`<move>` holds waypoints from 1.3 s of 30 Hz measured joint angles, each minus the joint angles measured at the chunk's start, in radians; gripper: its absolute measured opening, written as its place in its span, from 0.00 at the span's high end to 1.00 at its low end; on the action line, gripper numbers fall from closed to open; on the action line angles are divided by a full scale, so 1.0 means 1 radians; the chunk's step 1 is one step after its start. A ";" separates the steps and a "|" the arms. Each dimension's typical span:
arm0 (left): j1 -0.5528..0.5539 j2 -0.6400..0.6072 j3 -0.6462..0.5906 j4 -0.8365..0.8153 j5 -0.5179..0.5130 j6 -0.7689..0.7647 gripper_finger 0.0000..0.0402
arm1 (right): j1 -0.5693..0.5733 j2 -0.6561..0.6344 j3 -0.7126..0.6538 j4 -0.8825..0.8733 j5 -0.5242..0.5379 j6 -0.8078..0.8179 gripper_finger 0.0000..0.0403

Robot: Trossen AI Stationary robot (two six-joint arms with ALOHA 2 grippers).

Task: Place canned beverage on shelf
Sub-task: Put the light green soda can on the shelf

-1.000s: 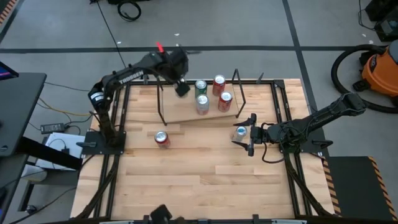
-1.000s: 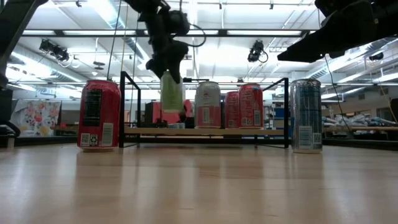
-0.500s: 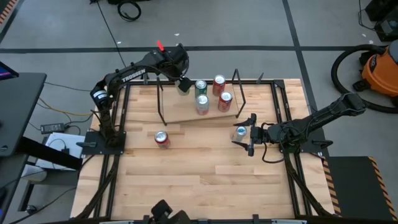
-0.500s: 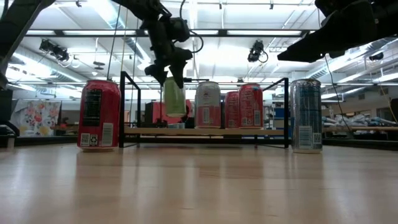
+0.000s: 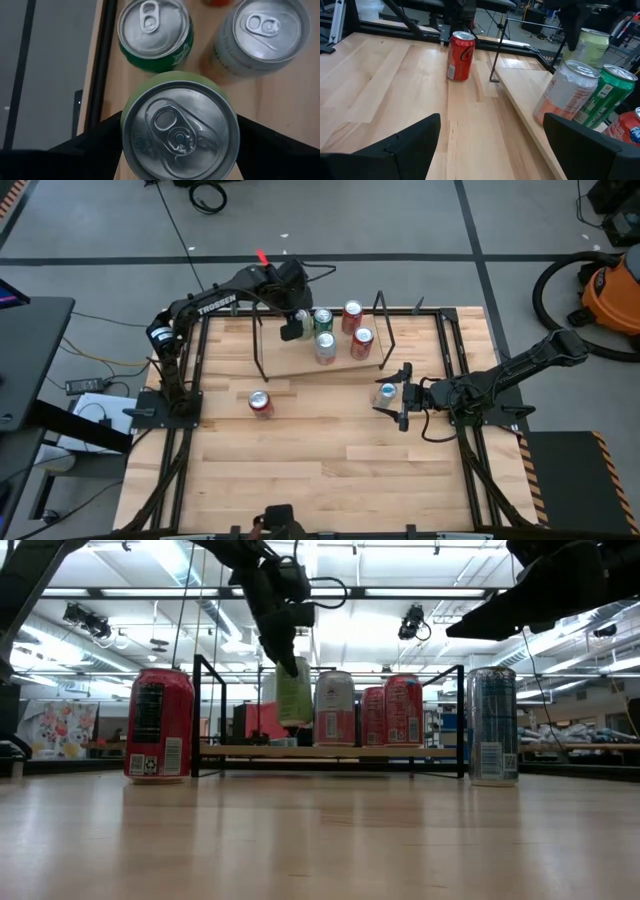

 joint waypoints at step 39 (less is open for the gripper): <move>0.045 0.066 0.000 -0.204 -0.027 0.052 0.22 | 0.014 0.000 0.000 0.000 -0.020 0.019 0.10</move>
